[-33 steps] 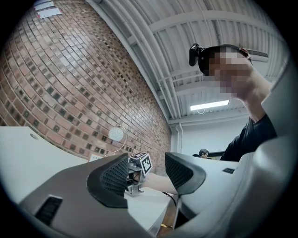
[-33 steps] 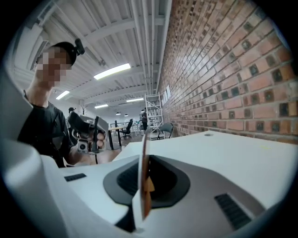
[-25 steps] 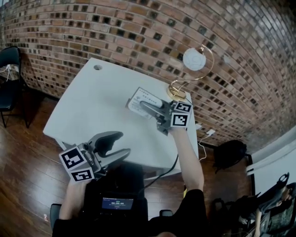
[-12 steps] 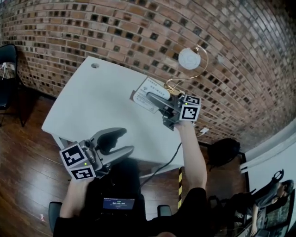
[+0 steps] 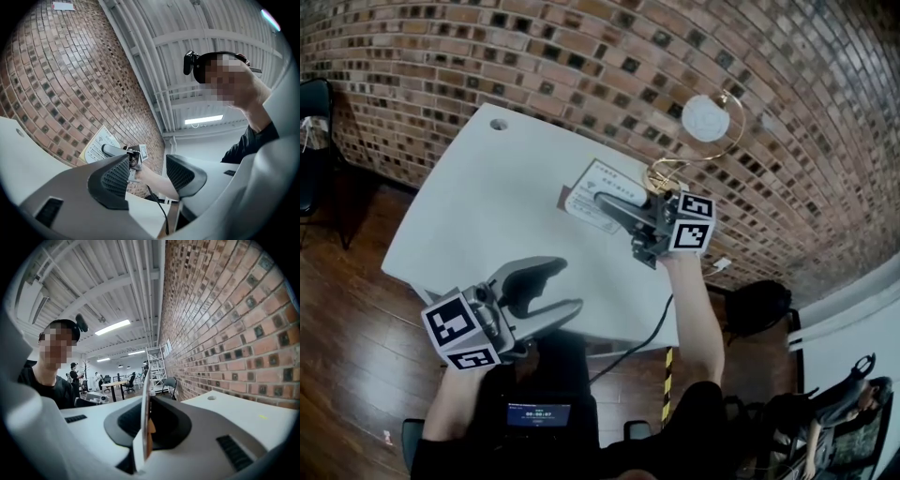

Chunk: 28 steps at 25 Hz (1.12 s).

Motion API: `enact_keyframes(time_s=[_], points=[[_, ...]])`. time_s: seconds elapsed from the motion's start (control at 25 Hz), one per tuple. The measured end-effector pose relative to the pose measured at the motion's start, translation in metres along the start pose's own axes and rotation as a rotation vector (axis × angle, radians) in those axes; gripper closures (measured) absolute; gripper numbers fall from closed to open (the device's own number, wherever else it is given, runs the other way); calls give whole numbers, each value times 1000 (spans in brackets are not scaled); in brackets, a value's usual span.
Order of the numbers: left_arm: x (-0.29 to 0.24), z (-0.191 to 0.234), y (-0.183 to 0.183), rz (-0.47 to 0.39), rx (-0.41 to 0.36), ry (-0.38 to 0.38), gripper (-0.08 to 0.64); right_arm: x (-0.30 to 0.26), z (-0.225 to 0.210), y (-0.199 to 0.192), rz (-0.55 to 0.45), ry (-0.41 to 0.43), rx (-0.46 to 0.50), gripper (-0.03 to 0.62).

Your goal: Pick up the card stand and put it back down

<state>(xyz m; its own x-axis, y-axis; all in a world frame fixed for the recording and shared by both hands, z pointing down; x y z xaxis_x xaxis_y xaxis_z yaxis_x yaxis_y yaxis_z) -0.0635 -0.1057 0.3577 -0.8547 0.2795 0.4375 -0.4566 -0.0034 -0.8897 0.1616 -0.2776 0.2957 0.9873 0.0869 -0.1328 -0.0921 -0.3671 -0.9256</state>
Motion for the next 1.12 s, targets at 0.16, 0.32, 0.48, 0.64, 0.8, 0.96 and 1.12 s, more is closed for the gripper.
enact_keyframes(time_s=[0.16, 0.32, 0.48, 0.64, 0.8, 0.96, 1.12], points=[[-8, 18, -7, -4, 18, -10, 319, -2, -29, 0, 3, 7, -22, 566], [-18, 33, -12, 16, 27, -15, 319, 2, -55, 1, 6, 2, -45, 566], [-25, 43, -14, 27, 32, -25, 319, 4, -73, 2, 13, -22, -31, 566], [-34, 50, -13, 40, 41, -40, 319, 13, -100, -2, 31, -32, -52, 566], [-40, 59, -10, 53, 45, -49, 319, 13, -125, 5, 28, -40, -56, 566], [-38, 74, -12, 54, 61, -30, 319, 13, -156, 5, 40, -44, -79, 566], [-39, 91, -14, 61, 64, -24, 319, 9, -183, 3, 53, -59, -92, 566]])
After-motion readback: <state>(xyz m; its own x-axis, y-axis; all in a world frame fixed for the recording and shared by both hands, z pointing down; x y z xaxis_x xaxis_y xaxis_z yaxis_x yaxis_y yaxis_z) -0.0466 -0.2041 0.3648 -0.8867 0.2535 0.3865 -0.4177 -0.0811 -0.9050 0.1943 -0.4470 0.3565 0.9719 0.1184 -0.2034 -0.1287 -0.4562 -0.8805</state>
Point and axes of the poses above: the fingertips, and each gripper's own axes: x backward along the fingers, z to its left, y out of its top, the point moved 10 cm from there along x, backward along the fingers, and after that the axes turned 9 degrees about -x, right-handed, at the moved point
